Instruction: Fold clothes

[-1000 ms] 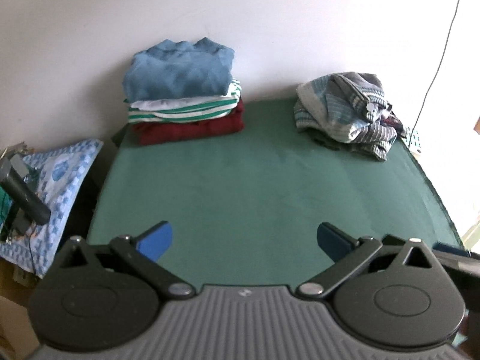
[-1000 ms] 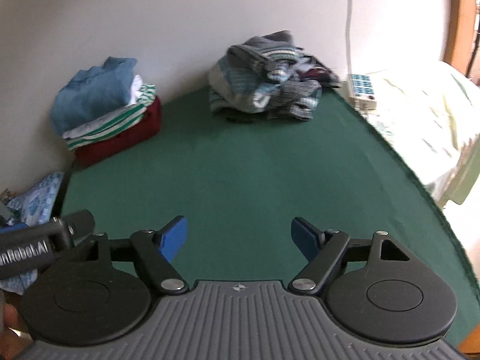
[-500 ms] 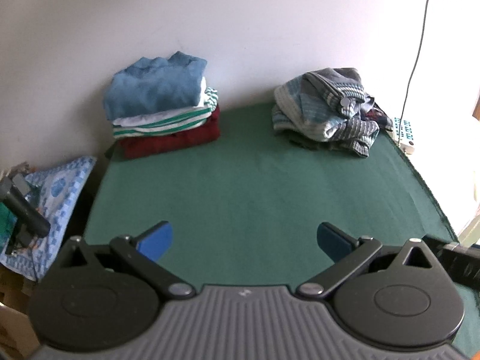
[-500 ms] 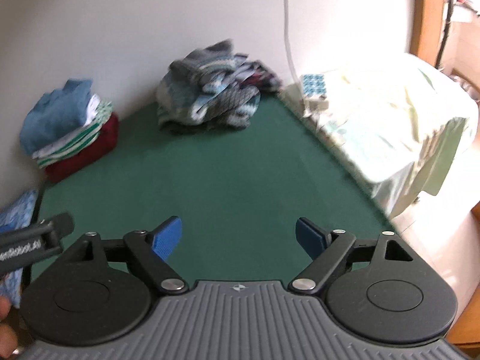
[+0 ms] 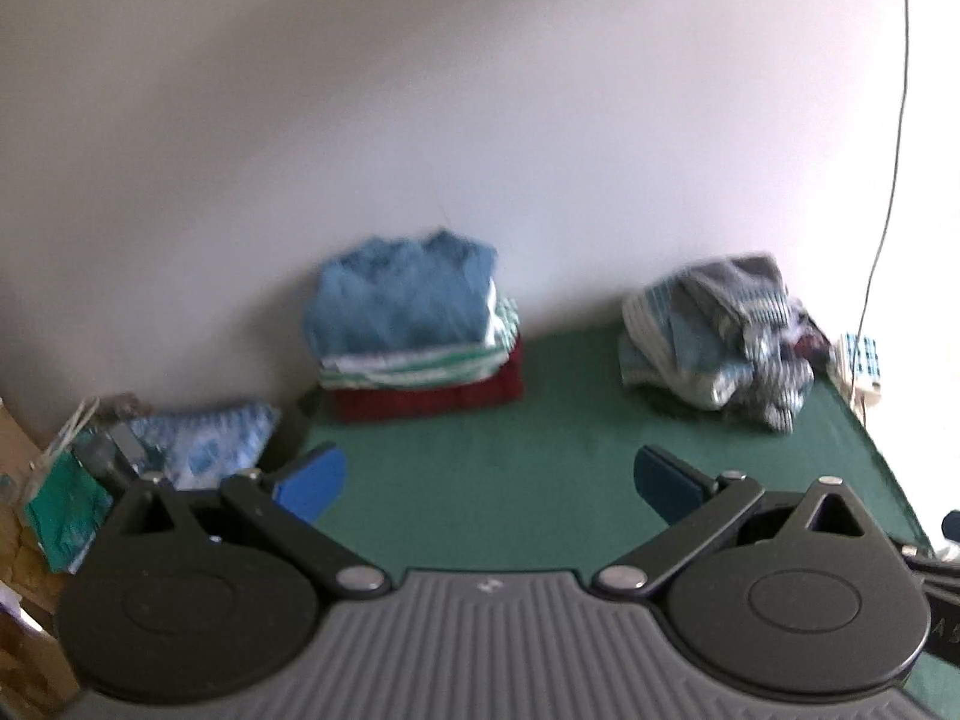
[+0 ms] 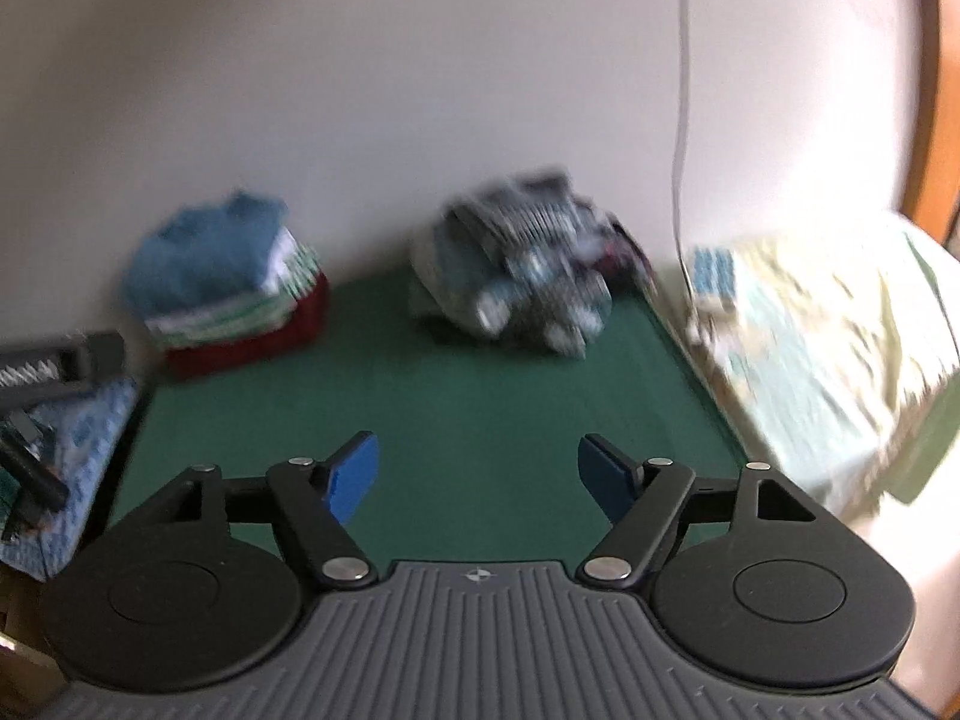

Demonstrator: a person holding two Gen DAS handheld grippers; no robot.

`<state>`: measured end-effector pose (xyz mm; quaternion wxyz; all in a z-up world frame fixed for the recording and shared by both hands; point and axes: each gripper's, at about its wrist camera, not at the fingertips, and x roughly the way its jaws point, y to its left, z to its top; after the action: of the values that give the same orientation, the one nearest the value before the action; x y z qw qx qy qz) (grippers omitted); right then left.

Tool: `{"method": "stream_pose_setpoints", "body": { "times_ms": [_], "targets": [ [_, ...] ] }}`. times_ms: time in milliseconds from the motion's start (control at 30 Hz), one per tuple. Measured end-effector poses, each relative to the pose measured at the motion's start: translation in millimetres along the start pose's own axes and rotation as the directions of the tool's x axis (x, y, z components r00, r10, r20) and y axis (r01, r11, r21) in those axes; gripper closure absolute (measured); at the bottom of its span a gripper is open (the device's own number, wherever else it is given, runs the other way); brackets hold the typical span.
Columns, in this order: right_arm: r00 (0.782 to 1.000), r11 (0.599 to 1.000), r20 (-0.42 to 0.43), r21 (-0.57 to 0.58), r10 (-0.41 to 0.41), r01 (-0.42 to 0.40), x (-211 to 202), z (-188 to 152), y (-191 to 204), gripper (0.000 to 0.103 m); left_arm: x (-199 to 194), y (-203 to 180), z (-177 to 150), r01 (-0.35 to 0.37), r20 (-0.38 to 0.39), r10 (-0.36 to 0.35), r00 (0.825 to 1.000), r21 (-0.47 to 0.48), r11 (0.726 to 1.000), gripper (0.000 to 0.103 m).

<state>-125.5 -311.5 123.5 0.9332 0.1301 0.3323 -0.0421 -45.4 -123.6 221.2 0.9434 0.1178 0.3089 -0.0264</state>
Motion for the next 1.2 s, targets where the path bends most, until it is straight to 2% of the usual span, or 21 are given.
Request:
{"method": "stream_pose_setpoints", "body": {
  "times_ms": [133, 267, 367, 433, 467, 500, 600, 733, 833, 867, 900, 1100, 1167, 1200],
  "targets": [
    [0.995, 1.0, 0.097, -0.016, -0.012, 0.013, -14.3, 24.3, 18.4, 0.038, 11.4, 3.2, -4.8, 0.037, -0.01, -0.038, 0.999, -0.049, 0.998, 0.0],
    [0.995, 1.0, 0.097, -0.024, -0.011, 0.013, -9.4, 21.8, 30.0, 0.04, 26.4, 2.2, -16.7, 0.062, -0.026, -0.064, 0.998, -0.086, 0.994, 0.0],
    [0.997, 0.999, 0.067, -0.04, -0.027, 0.029, 4.8, 10.0, 34.9, 0.055, 44.6, -0.9, -30.4, 0.062, -0.06, -0.067, 0.996, -0.068, 0.996, 0.0],
    [0.999, 0.999, 0.024, -0.039, -0.033, 0.034, 19.9, -1.6, 37.7, 0.077, 56.7, -1.5, -40.1, 0.078, -0.083, -0.083, 0.993, -0.064, 0.995, 0.001],
    [0.999, 0.999, 0.004, -0.04, -0.035, 0.035, 25.3, -6.2, 37.9, 0.08, 60.9, -0.4, -46.0, 0.088, -0.09, -0.094, 0.991, -0.071, 0.994, 0.003],
    [0.999, 0.999, -0.016, -0.04, -0.036, 0.035, 30.6, -10.8, 38.1, 0.082, 64.2, 1.1, -51.7, 0.095, -0.097, -0.103, 0.99, -0.08, 0.992, 0.01],
    [0.997, 0.996, -0.01, -0.046, -0.075, 0.075, 37.5, -19.3, 38.4, 0.084, 75.6, -3.4, -60.1, 0.106, -0.13, -0.118, 0.984, -0.097, 0.99, 0.027],
    [0.993, 0.991, 0.015, -0.058, -0.119, 0.12, 40.9, -23.5, 39.4, 0.088, 89.3, -6.3, -60.5, 0.122, -0.153, -0.137, 0.979, -0.107, 0.987, 0.031],
    [0.99, 0.989, 0.028, -0.054, -0.135, 0.136, 42.2, -24.6, 37.0, 0.096, 94.9, -10.8, -60.1, 0.124, -0.158, -0.141, 0.977, -0.111, 0.986, 0.051],
    [0.99, 0.989, 0.026, -0.051, -0.14, 0.141, 43.7, -24.7, 35.0, 0.097, 97.2, -12.1, -60.0, 0.128, -0.165, -0.145, 0.976, -0.11, 0.986, 0.062],
    [0.989, 0.989, 0.022, -0.041, -0.144, 0.145, 44.9, -26.6, 34.5, 0.097, 99.1, -13.5, -60.8, 0.133, -0.172, -0.151, 0.973, -0.11, 0.985, 0.068],
    [0.989, 0.989, -0.004, -0.009, -0.146, 0.146, 58.2, -30.2, 22.5, 0.097, 104.8, -27.8, -64.0, 0.117, -0.19, -0.134, 0.973, -0.096, 0.988, 0.076],
    [0.991, 0.991, -0.012, -0.009, -0.135, 0.134, 64.8, -27.8, 19.1, 0.096, 106.0, -32.7, -63.8, 0.104, -0.192, -0.12, 0.974, -0.093, 0.99, 0.07],
    [0.992, 0.992, -0.016, -0.009, -0.129, 0.128, 68.0, -26.6, 17.4, 0.096, 106.6, -34.3, -63.6, 0.092, -0.189, -0.108, 0.976, -0.091, 0.992, 0.06]
  ]
}}
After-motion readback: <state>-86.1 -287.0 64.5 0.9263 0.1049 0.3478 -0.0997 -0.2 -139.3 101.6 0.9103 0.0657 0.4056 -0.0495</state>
